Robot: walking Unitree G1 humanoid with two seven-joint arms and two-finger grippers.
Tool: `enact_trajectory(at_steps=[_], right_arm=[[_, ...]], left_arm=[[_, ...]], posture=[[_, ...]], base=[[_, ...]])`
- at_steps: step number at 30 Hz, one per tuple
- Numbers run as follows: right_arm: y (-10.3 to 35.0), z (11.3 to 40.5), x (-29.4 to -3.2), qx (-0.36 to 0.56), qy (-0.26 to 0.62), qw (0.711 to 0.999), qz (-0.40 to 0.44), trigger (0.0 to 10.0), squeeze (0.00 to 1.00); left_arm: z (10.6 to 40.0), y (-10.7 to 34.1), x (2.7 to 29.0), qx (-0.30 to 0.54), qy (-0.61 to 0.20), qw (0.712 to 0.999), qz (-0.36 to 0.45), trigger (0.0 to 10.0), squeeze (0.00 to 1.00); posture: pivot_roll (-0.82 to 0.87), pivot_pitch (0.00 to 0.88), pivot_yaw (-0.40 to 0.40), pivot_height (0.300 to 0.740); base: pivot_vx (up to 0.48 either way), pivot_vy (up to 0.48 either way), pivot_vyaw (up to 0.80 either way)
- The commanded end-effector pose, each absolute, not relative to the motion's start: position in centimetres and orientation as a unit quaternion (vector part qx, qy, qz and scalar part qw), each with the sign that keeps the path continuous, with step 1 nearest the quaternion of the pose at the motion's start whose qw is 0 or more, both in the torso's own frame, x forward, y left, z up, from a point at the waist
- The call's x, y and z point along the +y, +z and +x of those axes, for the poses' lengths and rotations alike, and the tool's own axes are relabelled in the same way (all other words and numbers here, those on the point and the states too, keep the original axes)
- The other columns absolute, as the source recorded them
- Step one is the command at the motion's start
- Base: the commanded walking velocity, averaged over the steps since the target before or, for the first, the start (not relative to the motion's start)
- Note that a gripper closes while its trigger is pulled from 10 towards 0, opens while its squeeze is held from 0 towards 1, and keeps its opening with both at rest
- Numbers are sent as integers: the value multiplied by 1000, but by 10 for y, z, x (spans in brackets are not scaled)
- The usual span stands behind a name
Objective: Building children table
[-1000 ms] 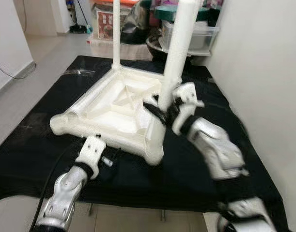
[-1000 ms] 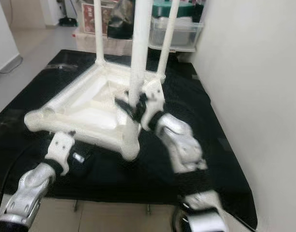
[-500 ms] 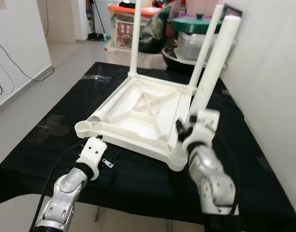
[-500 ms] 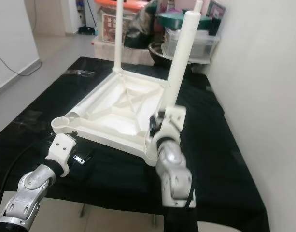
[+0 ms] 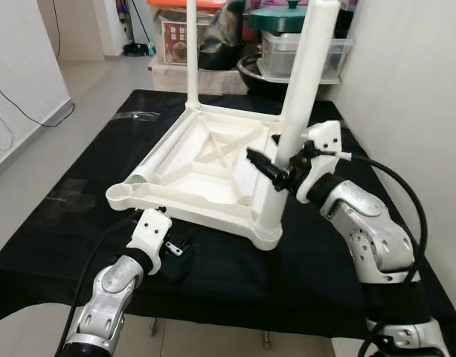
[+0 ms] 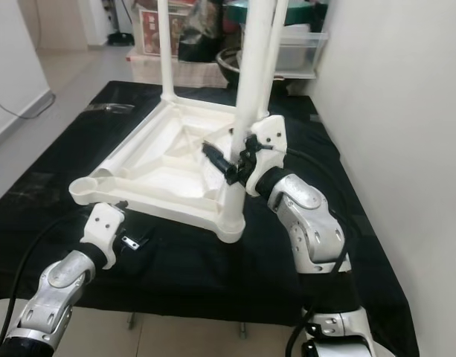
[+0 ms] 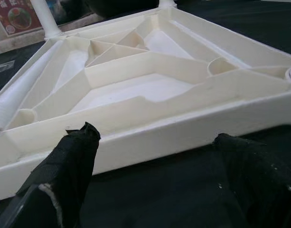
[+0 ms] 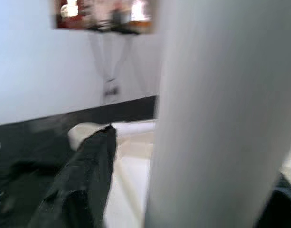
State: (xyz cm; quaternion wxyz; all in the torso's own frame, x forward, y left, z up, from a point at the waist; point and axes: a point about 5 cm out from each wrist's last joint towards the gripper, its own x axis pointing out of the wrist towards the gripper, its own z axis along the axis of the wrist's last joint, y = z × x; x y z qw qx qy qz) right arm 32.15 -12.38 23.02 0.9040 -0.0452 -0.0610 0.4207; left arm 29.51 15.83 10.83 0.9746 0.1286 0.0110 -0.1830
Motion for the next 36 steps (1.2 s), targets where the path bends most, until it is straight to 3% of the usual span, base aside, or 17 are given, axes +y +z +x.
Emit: enact_trajectory(at_steps=[1,6,7,9,10,11,12,17,18,23,24,27,28,29,30,33,36], right_arm=[[218,315,-109,-38,482,874,-34,0,0],[214,316,-104,-42,487,872,-29,0,0],[214,329,-105,-39,412,910,-24,0,0],[214,329,-105,-39,412,910,-24,0,0],[209,350,-119,-18,254,967,16,0,0],[209,350,-119,-18,254,967,16,0,0],[183,357,-145,44,-15,994,98,0,0],[166,334,-151,49,-123,986,104,0,0],[166,326,-145,45,-126,985,109,10000,0],[176,316,-122,9,-36,990,136,10000,0],[183,315,-119,-16,-11,991,134,10000,1000],[191,317,-114,-34,27,991,127,10000,1000],[202,322,-110,-47,90,988,116,10000,1000],[213,327,-108,-57,149,982,105,10000,129],[222,330,-106,-62,204,972,99,10000,0],[237,327,-104,-92,337,935,52,10000,0],[236,326,-102,-95,406,909,22,10000,0]], left_arm=[[292,107,160,15,-182,975,126,10000,0],[291,106,162,17,-181,975,128,10000,0],[291,107,163,17,-181,975,129,10000,0],[291,107,163,17,-181,975,129,10000,0],[290,106,163,18,-180,975,129,10000,0],[290,106,163,18,-180,975,129,10000,0],[290,105,162,20,-184,974,131,10000,0],[291,107,159,17,-190,973,130,10000,0],[291,106,160,18,-190,973,130,10000,0],[293,106,157,18,-196,972,129,10000,0],[293,106,156,18,-197,972,128,10000,0],[294,106,156,18,-197,972,128,10000,0],[295,106,156,17,-196,972,128,10000,0],[295,107,156,17,-195,972,128,10000,0],[295,107,156,15,-195,972,127,10000,0],[295,107,156,15,-193,973,126,10000,0],[295,108,155,13,-192,973,125,10000,0]], posture=[[33,0,-87,740],[40,0,-85,740],[45,0,-88,740],[45,0,-88,740],[39,0,-79,740],[39,0,-79,740],[35,0,-71,740],[32,0,-69,740],[19,0,-58,740],[9,0,-53,740],[9,0,-53,740],[5,0,-53,740],[5,0,-55,740],[5,0,-59,740],[7,0,-61,740],[14,0,-68,740],[22,0,-78,740]], base=[[0,0,0],[0,0,0],[0,0,0],[0,0,0],[0,0,0],[0,0,0],[0,0,0],[0,0,0],[0,0,0],[0,0,0],[0,0,0],[0,0,0],[0,0,0],[0,0,0],[0,0,0],[0,0,0],[0,0,0]])
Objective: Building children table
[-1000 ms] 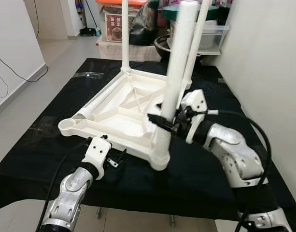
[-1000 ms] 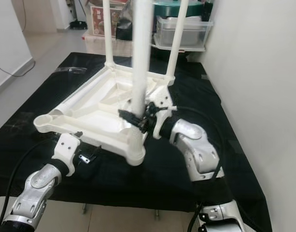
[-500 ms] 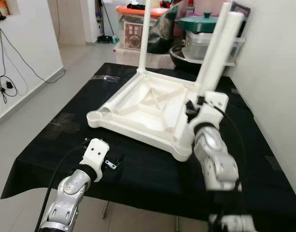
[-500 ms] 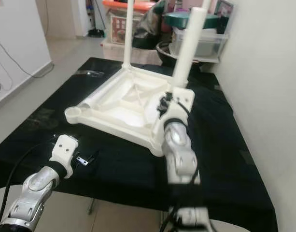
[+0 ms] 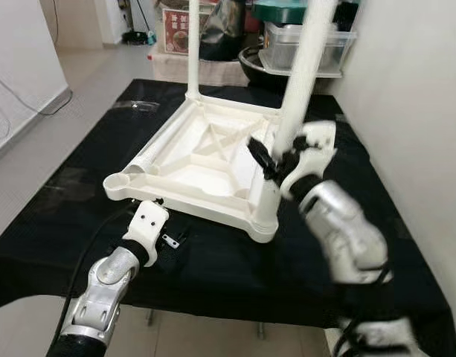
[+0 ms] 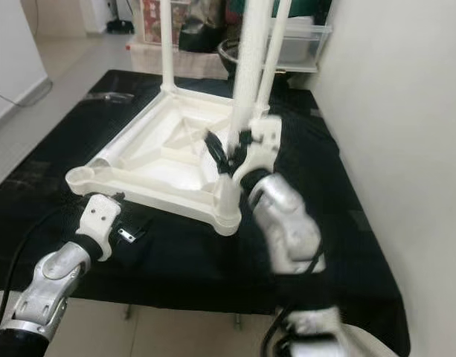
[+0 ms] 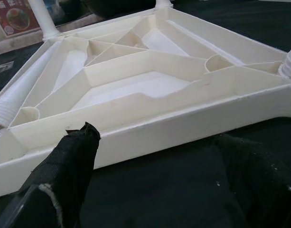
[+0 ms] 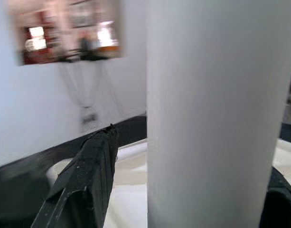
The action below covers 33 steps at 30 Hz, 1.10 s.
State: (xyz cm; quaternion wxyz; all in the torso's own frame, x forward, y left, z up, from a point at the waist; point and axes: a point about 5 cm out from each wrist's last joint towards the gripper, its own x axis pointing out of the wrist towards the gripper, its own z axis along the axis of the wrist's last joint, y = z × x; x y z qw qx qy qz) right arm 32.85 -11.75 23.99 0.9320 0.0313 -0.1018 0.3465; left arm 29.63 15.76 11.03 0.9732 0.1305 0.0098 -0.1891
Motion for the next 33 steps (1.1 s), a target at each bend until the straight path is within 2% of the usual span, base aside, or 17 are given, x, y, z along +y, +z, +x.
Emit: enact_trajectory(at_steps=[1,3,4,5,6,8,12,13,16,18,22,23,24,25,29,30,33], right_arm=[[235,327,-102,-92,413,905,30,10000,0],[233,328,-102,-88,422,902,38,10000,0],[226,325,-97,-77,445,892,35,6196,0],[226,325,-97,-77,445,892,35,6196,0],[219,320,-93,-67,472,878,34,2275,0],[207,309,-84,-51,508,859,40,0,0],[199,308,-82,-42,493,867,52,0,0],[189,328,-87,-21,340,938,63,0,0],[175,348,-120,0,70,985,157,0,0],[143,341,-149,60,-115,974,185,0,0],[132,330,-154,77,-149,973,161,0,0],[132,326,-147,80,-132,973,170,6902,0],[132,326,-147,80,-132,973,170,6902,0],[139,319,-127,79,-67,976,193,10000,0],[172,315,-97,-3,92,975,202,10000,0],[187,316,-94,-39,133,977,163,10000,1000],[221,322,-99,-109,178,975,73,10000,1000]], left_arm=[[296,109,155,12,-191,974,125,10000,0],[296,109,155,11,-190,974,125,10000,0],[295,109,156,11,-188,974,125,10000,0],[295,109,156,11,-188,974,125,10000,0],[295,109,157,11,-185,975,125,10000,0],[293,107,158,12,-182,975,125,10000,0],[292,106,158,13,-183,975,124,10000,0],[292,105,156,13,-187,974,125,10000,0],[295,106,155,12,-189,974,125,10000,0],[297,107,153,11,-190,974,126,10000,0],[298,108,151,9,-195,973,125,10000,0],[298,109,149,9,-198,972,124,10000,0],[298,109,149,9,-198,972,124,10000,0],[297,108,149,9,-200,972,124,10000,0],[297,106,152,11,-195,973,126,10000,0],[297,107,151,10,-194,973,124,10000,0],[298,108,150,8,-195,973,122,10000,0]], posture=[[31,0,-84,740],[33,0,-87,740],[40,0,-93,740],[40,0,-93,740],[41,0,-96,740],[42,0,-96,740],[39,0,-92,740],[31,0,-86,740],[14,0,-79,740],[14,0,-79,740],[14,0,-68,740],[10,0,-67,740],[10,0,-67,740],[5,0,-66,740],[5,0,-66,740],[1,0,-68,740],[0,0,-69,740]], base=[[0,0,0],[0,0,0],[0,0,0],[0,0,0],[0,0,0],[0,0,0],[0,0,0],[0,0,0],[0,0,0],[0,0,0],[0,0,0],[0,0,0],[0,0,0],[0,0,0],[0,0,0],[0,0,0],[0,0,0]])
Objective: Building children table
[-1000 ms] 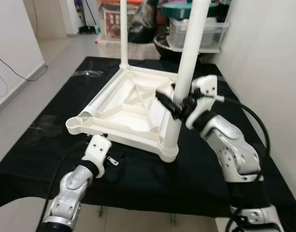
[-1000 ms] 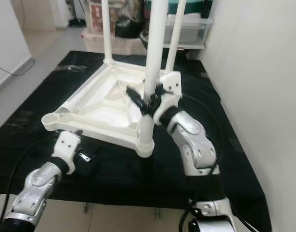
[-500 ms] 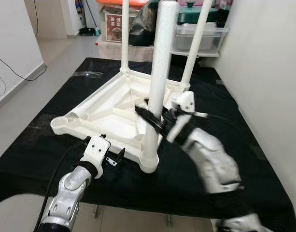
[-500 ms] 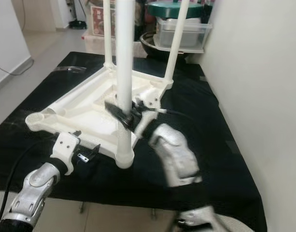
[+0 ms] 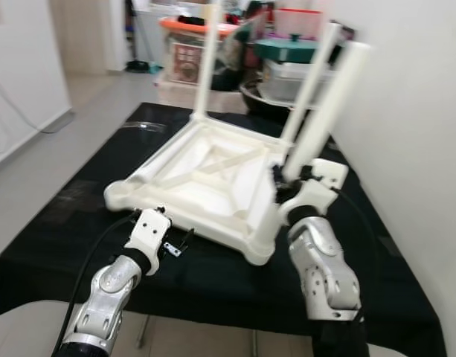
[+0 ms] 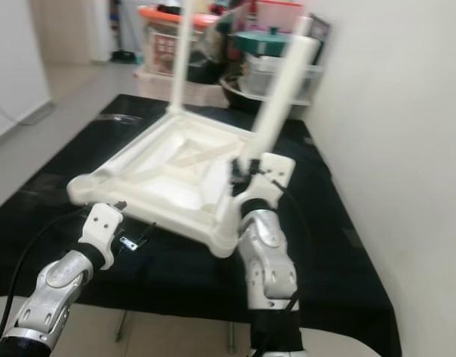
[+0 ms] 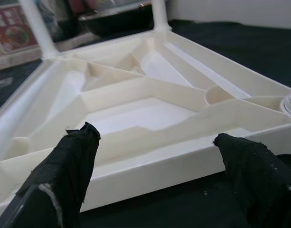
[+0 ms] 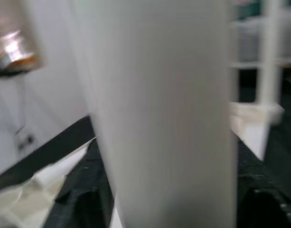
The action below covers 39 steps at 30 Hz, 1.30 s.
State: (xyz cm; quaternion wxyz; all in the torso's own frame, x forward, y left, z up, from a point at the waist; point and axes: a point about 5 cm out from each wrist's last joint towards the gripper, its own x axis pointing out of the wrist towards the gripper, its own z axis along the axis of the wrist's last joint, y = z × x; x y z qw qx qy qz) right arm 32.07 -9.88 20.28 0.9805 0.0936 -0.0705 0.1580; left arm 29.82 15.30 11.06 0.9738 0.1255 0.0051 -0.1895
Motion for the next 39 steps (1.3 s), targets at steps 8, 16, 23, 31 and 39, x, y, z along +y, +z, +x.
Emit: enact_trajectory(at_steps=[8,16,23,31,39], right_arm=[[252,324,-106,-153,263,953,4,10000,0],[240,305,-99,-121,426,896,-36,10000,0],[217,296,-96,-78,543,833,-67,7922,0],[233,327,-93,-103,458,883,-11,0,0],[201,352,-137,-8,42,998,39,0,0]], left_arm=[[298,109,150,5,-195,973,122,10000,0],[296,107,159,11,-186,974,127,10000,0],[296,109,159,9,-185,975,126,10000,0],[293,109,158,8,-181,976,124,10000,0],[291,107,159,11,-178,976,123,10000,0]], posture=[[11,0,-73,740],[18,0,-72,740],[34,0,-84,740],[44,0,-96,740],[35,0,-92,740]], base=[[0,0,0],[0,0,0],[0,0,0],[0,0,0],[0,0,0]])
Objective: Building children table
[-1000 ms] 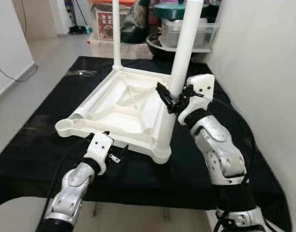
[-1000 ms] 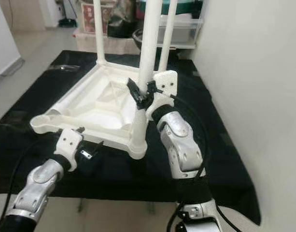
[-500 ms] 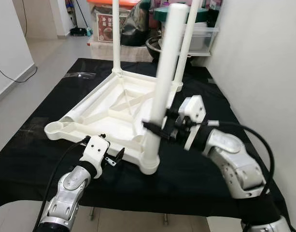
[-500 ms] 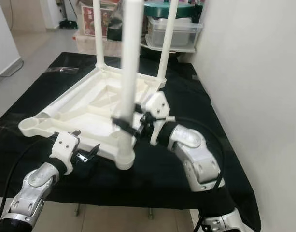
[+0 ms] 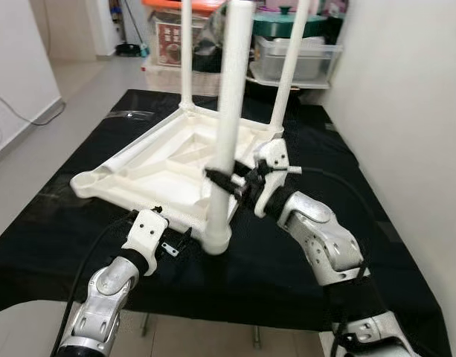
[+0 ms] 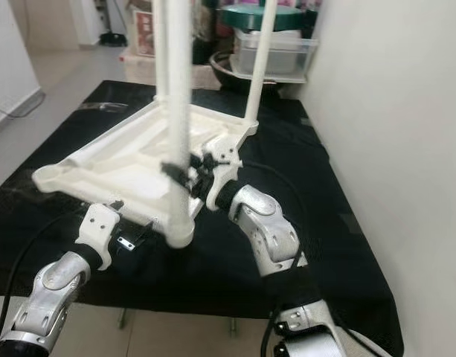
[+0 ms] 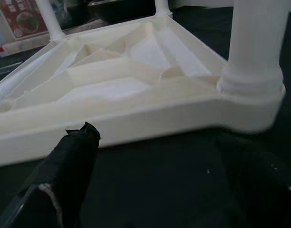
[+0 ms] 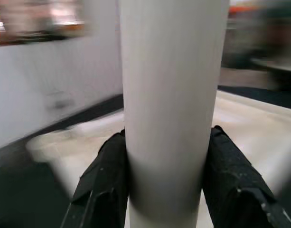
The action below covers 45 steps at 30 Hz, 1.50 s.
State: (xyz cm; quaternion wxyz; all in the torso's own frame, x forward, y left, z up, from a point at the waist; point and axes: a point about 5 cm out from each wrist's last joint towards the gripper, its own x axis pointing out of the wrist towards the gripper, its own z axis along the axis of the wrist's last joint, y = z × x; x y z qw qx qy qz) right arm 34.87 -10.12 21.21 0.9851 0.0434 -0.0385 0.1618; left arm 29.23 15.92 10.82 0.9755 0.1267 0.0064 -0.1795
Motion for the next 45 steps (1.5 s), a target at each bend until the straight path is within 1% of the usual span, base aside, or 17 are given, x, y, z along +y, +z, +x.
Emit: enact_trajectory(at_steps=[1,6,7,12,13,17,18,23,29,30,31,33,34,40,41,44,45], right_arm=[[188,338,-153,10,-68,997,36,0,0],[183,323,-154,7,-99,995,28,0,0],[191,310,-139,-30,-64,997,1,10000,0],[210,302,-113,-87,42,995,12,10000,0],[217,303,-110,-103,68,992,17,10000,1000],[233,308,-102,-122,153,981,21,10000,1000],[240,309,-100,-131,237,963,-12,10000,0],[244,306,-103,-128,363,920,-74,10000,0],[215,332,-114,-49,470,873,-119,10000,0],[208,333,-105,-29,506,855,-109,4980,0],[206,332,-100,-25,519,849,-102,1725,0],[206,331,-95,-23,530,842,-94,1725,0],[207,333,-93,-25,528,845,-83,0,0],[218,352,-93,-45,420,907,-5,0,0],[216,367,-107,-29,300,953,5,0,0],[211,376,-120,-9,197,980,14,0,0],[198,373,-140,19,68,997,35,0,0]], left_arm=[[290,107,159,12,-179,976,123,10000,0],[290,106,159,13,-180,976,123,10000,0],[290,105,157,15,-187,975,123,10000,0],[293,106,154,12,-193,974,121,10000,0],[294,107,154,12,-193,974,121,10000,0],[294,106,154,12,-192,974,121,10000,0],[294,107,155,11,-190,974,119,10000,0],[294,107,157,10,-185,976,117,10000,0],[294,105,157,10,-177,977,118,10000,0],[295,107,155,7,-178,977,117,10000,0],[295,107,155,6,-178,977,117,10000,0],[296,108,155,5,-177,977,117,10000,0],[296,108,155,5,-177,977,117,10000,0],[295,107,154,4,-178,977,117,10000,0],[295,107,154,4,-177,977,118,10000,0],[295,107,154,4,-177,977,118,10000,0],[295,106,155,5,-177,977,118,10000,0]], posture=[[31,0,-89,740],[17,0,-76,740],[3,0,-66,740],[3,0,-66,740],[-11,0,-60,740],[-4,0,-68,740],[4,0,-76,740],[15,0,-88,740],[40,0,-107,740],[49,0,-116,740],[52,0,-117,740],[52,0,-117,740],[52,0,-117,740],[46,0,-114,740],[43,0,-114,740],[39,0,-116,740],[32,0,-111,740]], base=[[0,0,0],[0,0,0],[0,0,0],[0,0,0],[0,0,0],[0,0,0],[0,0,0],[0,0,0],[0,0,0],[0,0,0],[0,0,0],[0,0,0],[0,0,0],[0,0,0],[0,0,0],[0,0,0],[0,0,0]])
